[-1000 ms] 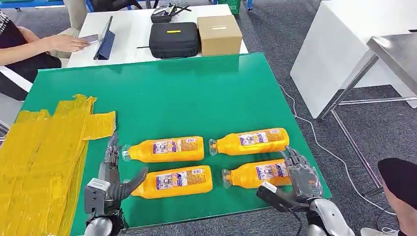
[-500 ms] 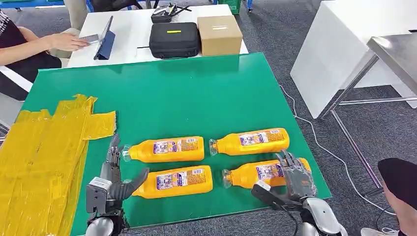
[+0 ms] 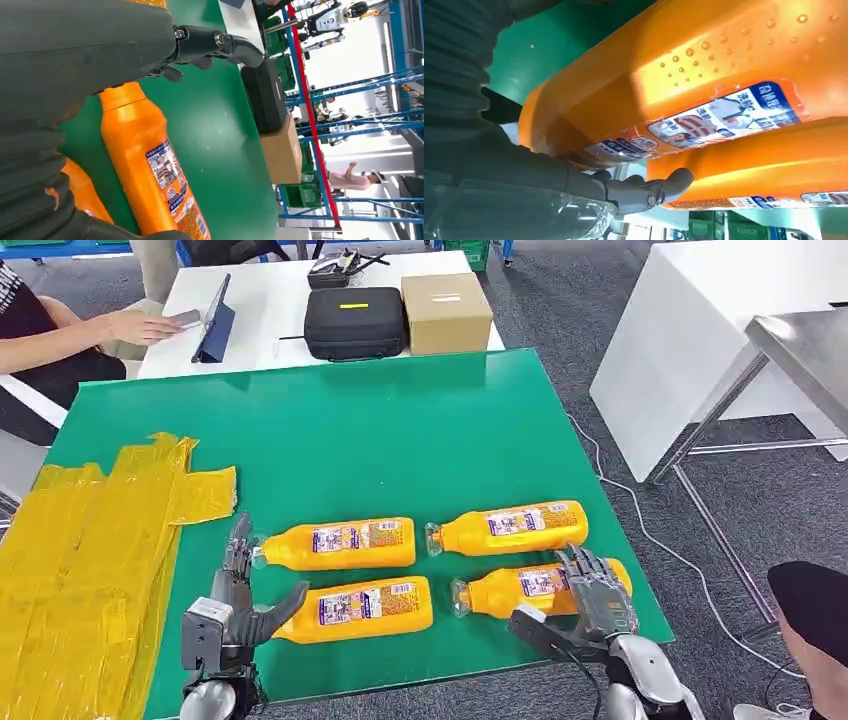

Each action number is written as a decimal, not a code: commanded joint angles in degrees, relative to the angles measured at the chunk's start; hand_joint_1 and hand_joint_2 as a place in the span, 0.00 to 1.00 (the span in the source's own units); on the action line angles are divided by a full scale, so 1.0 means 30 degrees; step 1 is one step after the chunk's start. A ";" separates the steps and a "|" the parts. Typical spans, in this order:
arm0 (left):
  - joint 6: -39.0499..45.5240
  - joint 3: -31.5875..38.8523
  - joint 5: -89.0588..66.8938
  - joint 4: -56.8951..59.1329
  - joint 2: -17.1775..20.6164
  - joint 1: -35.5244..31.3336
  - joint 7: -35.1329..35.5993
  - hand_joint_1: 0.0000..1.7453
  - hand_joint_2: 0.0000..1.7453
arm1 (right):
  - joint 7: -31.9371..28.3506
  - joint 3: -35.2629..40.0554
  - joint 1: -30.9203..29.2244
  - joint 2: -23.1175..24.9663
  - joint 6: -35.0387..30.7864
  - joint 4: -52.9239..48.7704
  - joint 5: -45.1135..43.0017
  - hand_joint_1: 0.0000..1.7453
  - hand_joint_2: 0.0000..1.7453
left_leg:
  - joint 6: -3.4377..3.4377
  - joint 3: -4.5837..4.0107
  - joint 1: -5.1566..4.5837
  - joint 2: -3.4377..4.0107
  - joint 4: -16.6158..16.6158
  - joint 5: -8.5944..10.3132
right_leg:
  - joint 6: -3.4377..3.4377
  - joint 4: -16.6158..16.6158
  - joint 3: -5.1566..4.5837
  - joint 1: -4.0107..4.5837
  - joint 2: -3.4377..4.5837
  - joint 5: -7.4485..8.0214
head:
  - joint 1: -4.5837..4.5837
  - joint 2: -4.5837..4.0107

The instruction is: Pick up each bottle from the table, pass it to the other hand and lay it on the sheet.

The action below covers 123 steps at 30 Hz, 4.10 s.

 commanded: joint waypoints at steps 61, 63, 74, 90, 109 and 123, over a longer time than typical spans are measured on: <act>-0.0438 0.0390 0.0325 0.1827 0.0196 -0.0618 0.0036 0.00 1.00 | -0.0752 0.0054 0.0504 0.0057 0.0577 0.0974 -0.2108 1.00 1.00 | 0.0084 0.0389 0.0009 -0.0012 -0.0024 -0.0164 | 0.0158 -0.0082 0.0415 0.0010 -0.0003 -0.0127 | 0.0000 -0.0007; -0.0386 0.0401 0.0202 0.2042 0.0216 -0.0690 0.0180 0.00 1.00 | -0.0899 -0.0323 0.0435 0.0325 0.0437 0.1068 -0.2385 1.00 1.00 | 0.0077 0.0383 0.0006 -0.0015 -0.0030 -0.0161 | 0.0157 -0.0083 0.0408 0.0009 -0.0010 -0.0126 | 0.0000 -0.0007; 0.0373 0.0690 0.0059 0.2952 0.0307 -0.0755 0.0395 0.00 1.00 | -0.1585 -0.1002 -0.0702 0.1317 -0.0239 0.2085 -0.2790 1.00 1.00 | 0.0075 0.0367 0.0019 0.0026 -0.0062 -0.0157 | 0.0163 -0.0100 0.0387 0.0004 0.0023 -0.0114 | 0.0000 -0.0007; 0.0163 0.1135 -0.0046 0.2538 0.0108 -0.0336 0.0695 0.00 1.00 | -0.5876 -0.2622 -0.1505 0.3584 -0.2325 0.0966 -0.8895 1.00 1.00 | 0.0076 0.0276 0.0014 0.0042 -0.0030 -0.0171 | 0.0163 -0.0064 0.0302 -0.0004 0.0033 -0.0127 | -0.0007 -0.0007; 0.0610 -0.0418 -0.2495 -0.0867 0.1032 -0.0311 0.1766 0.00 1.00 | -0.7663 -0.1138 -0.2633 0.4261 -0.2395 0.1263 -1.1207 1.00 1.00 | 0.0085 0.0197 0.0015 0.0030 -0.0012 -0.0162 | 0.0165 -0.0045 0.0239 -0.0006 0.0030 -0.0124 | 0.0000 -0.0007; -0.6014 -0.2870 0.1613 -0.1423 0.1886 -0.2426 0.2590 0.00 1.00 | -0.8724 -0.0106 -0.3814 0.5142 -0.2182 0.2895 -1.2195 1.00 1.00 | 0.0069 0.0180 0.0022 0.0019 -0.0006 -0.0150 | 0.0162 -0.0047 0.0225 0.0002 0.0011 -0.0115 | 0.0000 -0.0007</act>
